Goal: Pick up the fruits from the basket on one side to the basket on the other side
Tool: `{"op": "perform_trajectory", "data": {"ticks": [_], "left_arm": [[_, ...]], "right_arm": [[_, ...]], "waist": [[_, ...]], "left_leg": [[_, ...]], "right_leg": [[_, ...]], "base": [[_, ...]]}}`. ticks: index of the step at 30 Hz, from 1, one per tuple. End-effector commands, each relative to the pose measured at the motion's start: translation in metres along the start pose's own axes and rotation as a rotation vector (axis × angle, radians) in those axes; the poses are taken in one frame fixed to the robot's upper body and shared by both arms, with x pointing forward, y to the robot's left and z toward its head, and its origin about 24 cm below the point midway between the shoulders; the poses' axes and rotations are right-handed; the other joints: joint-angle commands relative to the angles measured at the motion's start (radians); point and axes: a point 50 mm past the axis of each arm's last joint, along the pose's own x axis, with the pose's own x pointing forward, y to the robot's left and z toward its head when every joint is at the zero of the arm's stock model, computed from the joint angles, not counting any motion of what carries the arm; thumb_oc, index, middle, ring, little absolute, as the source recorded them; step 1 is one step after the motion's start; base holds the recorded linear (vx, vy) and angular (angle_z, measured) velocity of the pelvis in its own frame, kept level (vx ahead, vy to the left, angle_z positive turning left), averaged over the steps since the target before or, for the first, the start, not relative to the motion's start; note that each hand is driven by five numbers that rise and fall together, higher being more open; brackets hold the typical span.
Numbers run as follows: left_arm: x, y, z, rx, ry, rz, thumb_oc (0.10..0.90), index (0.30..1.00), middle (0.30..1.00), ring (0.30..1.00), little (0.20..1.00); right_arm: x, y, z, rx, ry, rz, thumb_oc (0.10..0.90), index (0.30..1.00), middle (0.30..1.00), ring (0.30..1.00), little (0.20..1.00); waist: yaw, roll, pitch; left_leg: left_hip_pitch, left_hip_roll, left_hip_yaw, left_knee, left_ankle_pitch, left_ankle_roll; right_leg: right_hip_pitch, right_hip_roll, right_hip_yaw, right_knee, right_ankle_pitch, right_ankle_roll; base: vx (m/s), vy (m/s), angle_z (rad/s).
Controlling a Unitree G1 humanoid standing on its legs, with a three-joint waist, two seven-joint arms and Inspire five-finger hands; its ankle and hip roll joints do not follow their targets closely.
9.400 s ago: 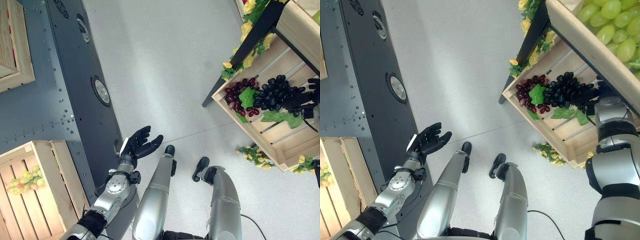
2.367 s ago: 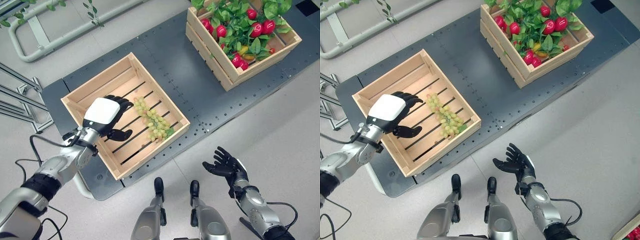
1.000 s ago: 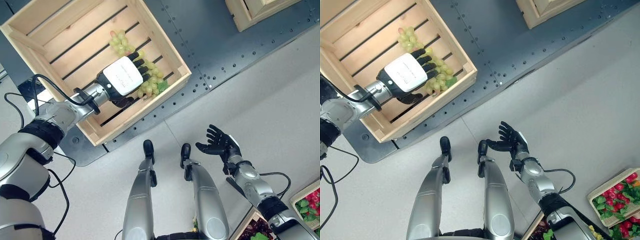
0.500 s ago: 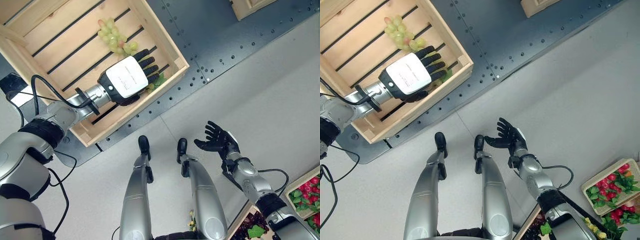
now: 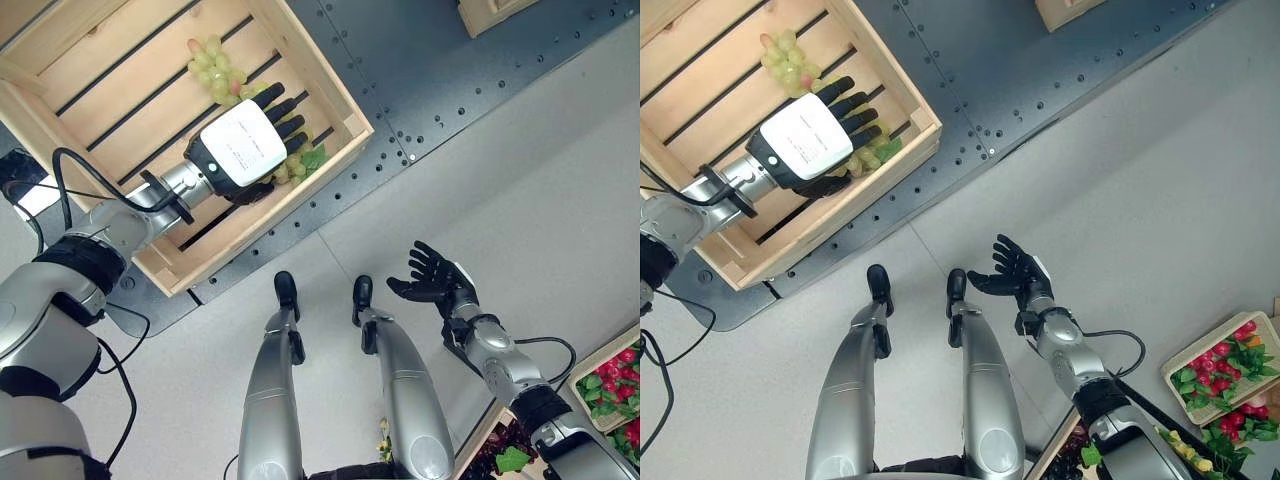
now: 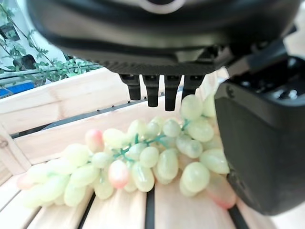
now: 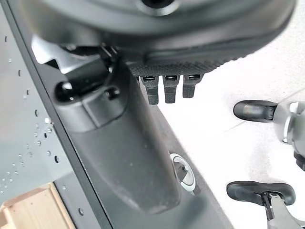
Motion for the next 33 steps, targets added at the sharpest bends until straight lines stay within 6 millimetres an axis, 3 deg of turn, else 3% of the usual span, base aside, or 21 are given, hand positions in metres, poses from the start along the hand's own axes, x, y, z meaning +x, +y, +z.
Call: {"op": "perform_trajectory", "data": {"ticks": [1,9,16,19,24,27,28,29,31,33], "left_arm": [[0.026,0.041,-0.054,0.03,0.222,0.151,0.8,0.9,0.9,0.9,0.9],[0.034,0.053,-0.069,0.049,0.247,0.129,0.8,0.9,0.9,0.9,0.9],[0.037,0.05,-0.073,0.044,0.253,0.04,0.8,0.9,0.9,0.9,0.9],[0.038,0.043,-0.072,0.014,0.259,-0.06,0.8,0.9,0.9,0.9,0.9],[0.024,0.015,-0.079,-0.061,0.428,-0.416,0.8,0.9,0.9,0.9,0.9],[0.022,0.009,-0.076,-0.072,0.444,-0.456,0.8,0.9,0.9,0.9,0.9],[0.022,0.008,-0.075,-0.078,0.441,-0.455,0.753,0.829,0.829,0.829,0.829],[0.024,0.009,-0.073,-0.079,0.428,-0.453,0.549,0.524,0.524,0.524,0.524],[0.028,0.009,-0.069,-0.081,0.399,-0.454,0.4,0.3,0.3,0.3,0.3],[0.028,0.008,-0.067,-0.087,0.382,-0.466,0.4,0.3,0.3,0.3,0.3]], "right_arm": [[-0.005,-0.005,0.017,0.048,-0.091,-0.016,0.8,0.9,0.9,0.9,0.9],[-0.006,-0.003,0.018,0.042,-0.113,-0.014,0.8,0.9,0.9,0.9,0.9],[-0.006,-0.001,0.018,0.051,-0.113,-0.006,0.8,0.9,0.9,0.9,0.9],[-0.005,-0.001,0.019,0.056,-0.121,-0.011,0.8,0.9,0.9,0.9,0.9],[-0.002,0.001,0.024,0.048,-0.143,-0.009,0.8,0.9,0.9,0.9,0.9],[-0.002,0.001,0.025,0.051,-0.148,-0.008,0.8,0.9,0.9,0.9,0.9],[-0.002,0.001,0.025,0.053,-0.148,-0.005,0.8,0.9,0.9,0.9,0.9],[-0.002,0.001,0.025,0.054,-0.149,-0.004,0.8,0.9,0.9,0.9,0.9],[-0.002,0.001,0.025,0.061,-0.156,-0.004,0.8,0.9,0.9,0.9,0.9],[-0.002,0.001,0.025,0.065,-0.165,-0.004,0.8,0.9,0.9,0.9,0.9]], "waist": [[0.014,0.002,-0.009],[-0.003,-0.009,-0.009],[-0.014,-0.016,-0.009],[-0.018,-0.018,-0.009],[-0.027,-0.021,-0.009],[-0.029,-0.023,-0.009],[-0.028,-0.024,-0.009],[-0.028,-0.025,-0.009],[-0.027,-0.025,-0.009],[-0.025,-0.025,-0.009]], "left_leg": [[0.074,-0.002,0.044,0.031,-0.137,0.004],[0.047,-0.003,0.058,0.031,-0.141,0.012],[0.001,-0.004,0.068,0.042,-0.144,0.013],[-0.012,-0.007,0.068,0.041,-0.142,0.015],[-0.051,-0.009,0.068,0.045,-0.139,0.013],[-0.061,-0.007,0.068,0.048,-0.139,0.013],[-0.062,-0.008,0.068,0.044,-0.139,0.013],[-0.062,-0.007,0.069,0.041,-0.139,0.014],[-0.065,-0.007,0.069,0.042,-0.138,0.016],[-0.063,-0.008,0.066,0.041,-0.138,0.016]], "right_leg": [[0.036,0.008,-0.022,-0.021,0.054,0.007],[0.011,0.017,-0.008,-0.07,0.097,0.025],[-0.027,0.021,-0.001,-0.098,0.124,0.035],[-0.037,0.025,0.002,-0.107,0.132,0.037],[-0.069,0.031,0.004,-0.12,0.143,0.038],[-0.079,0.032,0.005,-0.119,0.146,0.04],[-0.081,0.032,0.002,-0.122,0.146,0.04],[-0.082,0.031,0.0,-0.121,0.146,0.041],[-0.084,0.029,-0.002,-0.12,0.147,0.042],[-0.08,0.028,-0.005,-0.124,0.148,0.042]], "base": [[0.0,0.0,0.0],[0.02,0.018,-0.02],[0.02,0.018,-0.05],[0.0,0.008,-0.02],[0.0,0.004,-0.01],[0.0,0.0,0.0],[0.0,0.0,0.0],[0.0,0.0,0.0],[0.0,0.0,0.0],[0.0,0.0,0.0]]}}
